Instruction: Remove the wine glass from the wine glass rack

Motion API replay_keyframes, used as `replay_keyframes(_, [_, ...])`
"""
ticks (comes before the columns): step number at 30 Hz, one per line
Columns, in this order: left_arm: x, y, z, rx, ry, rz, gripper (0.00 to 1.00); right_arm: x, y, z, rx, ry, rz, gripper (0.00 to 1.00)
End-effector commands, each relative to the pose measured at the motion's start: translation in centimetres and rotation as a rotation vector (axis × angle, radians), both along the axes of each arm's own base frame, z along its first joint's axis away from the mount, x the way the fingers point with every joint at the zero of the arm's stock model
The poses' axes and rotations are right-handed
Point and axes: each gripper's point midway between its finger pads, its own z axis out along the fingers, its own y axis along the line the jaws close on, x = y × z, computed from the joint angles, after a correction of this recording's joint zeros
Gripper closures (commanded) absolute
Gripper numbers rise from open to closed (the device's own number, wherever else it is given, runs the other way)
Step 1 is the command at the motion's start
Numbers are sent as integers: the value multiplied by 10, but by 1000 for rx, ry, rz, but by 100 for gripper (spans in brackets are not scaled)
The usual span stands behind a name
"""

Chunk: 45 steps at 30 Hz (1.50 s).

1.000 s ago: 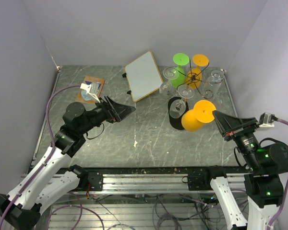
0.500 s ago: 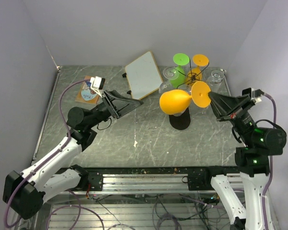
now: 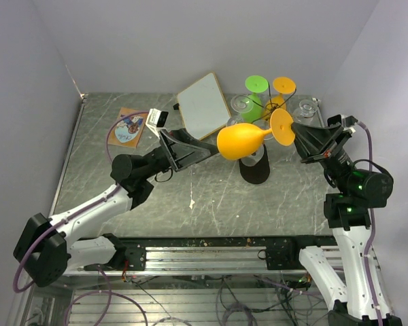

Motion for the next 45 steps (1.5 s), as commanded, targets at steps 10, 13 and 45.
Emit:
replay_keyframes(10, [-23, 0, 51, -230, -109, -119, 28, -5, 0, -2, 35, -33, 30, 100])
replay_keyframes(13, [-26, 1, 53, -257, -116, -140, 36, -2, 0, -5, 26, -26, 20, 100])
replay_keyframes(45, [-21, 17, -57, 400, -19, 193, 93, 14, -113, -84, -900, -74, -1039, 32])
